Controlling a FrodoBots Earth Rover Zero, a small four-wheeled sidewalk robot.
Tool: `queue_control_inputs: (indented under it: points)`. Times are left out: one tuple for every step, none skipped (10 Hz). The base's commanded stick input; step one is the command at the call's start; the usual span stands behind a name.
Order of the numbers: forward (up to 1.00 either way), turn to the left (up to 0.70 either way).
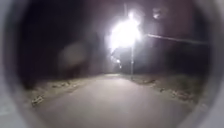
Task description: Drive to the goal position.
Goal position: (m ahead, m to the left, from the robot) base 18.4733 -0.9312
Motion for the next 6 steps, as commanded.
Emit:
queue_control_inputs:
  points:
    - [0.85, 0.0]
    - [0.85, 0.0]
    - [0.85, 0.0]
    - [0.85, 0.0]
    - [0.85, 0.0]
    - [0.85, 0.0]
